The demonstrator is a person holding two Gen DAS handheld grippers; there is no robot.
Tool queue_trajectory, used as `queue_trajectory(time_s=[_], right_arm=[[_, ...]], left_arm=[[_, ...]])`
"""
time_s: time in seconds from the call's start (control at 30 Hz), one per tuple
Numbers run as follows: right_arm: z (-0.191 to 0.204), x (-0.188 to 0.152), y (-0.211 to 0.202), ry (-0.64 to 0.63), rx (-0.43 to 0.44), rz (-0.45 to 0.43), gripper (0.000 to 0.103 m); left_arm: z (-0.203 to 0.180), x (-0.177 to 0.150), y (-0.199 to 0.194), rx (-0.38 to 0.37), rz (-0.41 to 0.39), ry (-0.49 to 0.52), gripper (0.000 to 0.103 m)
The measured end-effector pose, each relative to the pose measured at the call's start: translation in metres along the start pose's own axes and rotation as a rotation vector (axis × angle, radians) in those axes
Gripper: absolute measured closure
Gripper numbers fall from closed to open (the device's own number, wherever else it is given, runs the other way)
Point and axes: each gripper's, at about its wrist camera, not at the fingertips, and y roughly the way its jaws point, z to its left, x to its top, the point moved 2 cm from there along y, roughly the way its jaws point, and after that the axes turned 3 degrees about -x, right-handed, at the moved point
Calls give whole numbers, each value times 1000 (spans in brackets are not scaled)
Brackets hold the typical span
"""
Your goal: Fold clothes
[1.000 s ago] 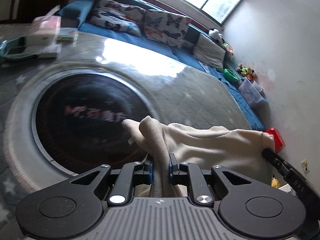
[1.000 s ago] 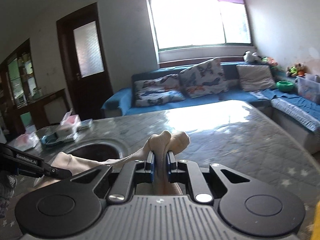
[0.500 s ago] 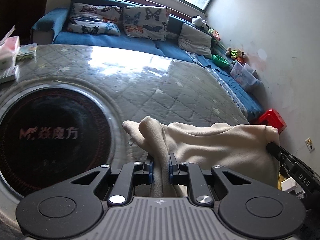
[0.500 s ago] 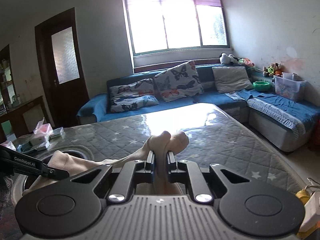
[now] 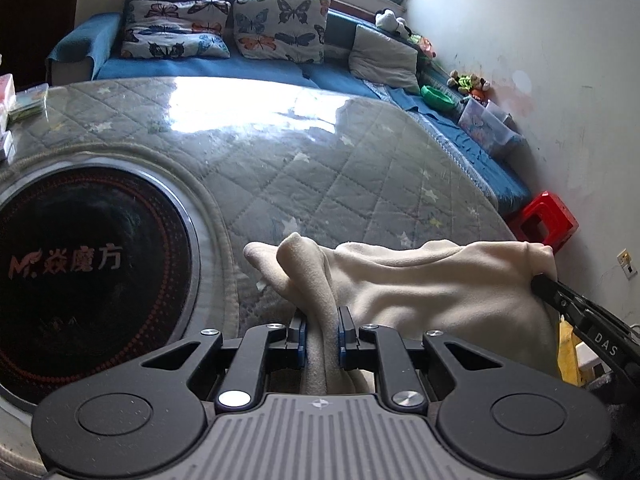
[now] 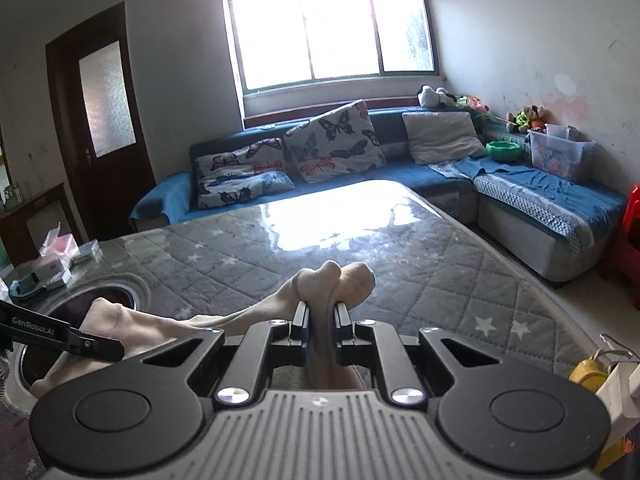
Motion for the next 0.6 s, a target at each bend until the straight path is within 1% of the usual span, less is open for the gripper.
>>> queue_trajectory(time_s=[0.33, 0.4, 0.47, 0.6], right_arm=[[-6, -15, 9, -2, -38, 52, 92], [-7, -18, 11, -4, -47, 71, 90], [-9, -22, 14, -8, -75, 83, 87], [-10, -23, 15, -9, -85, 85, 87]], left_arm=[[9, -16, 10, -6, 48, 0, 87], [11, -18, 10, -8, 55, 2, 86], [13, -19, 10, -8, 58, -2, 85], [17, -20, 7, 10, 50, 5, 76]])
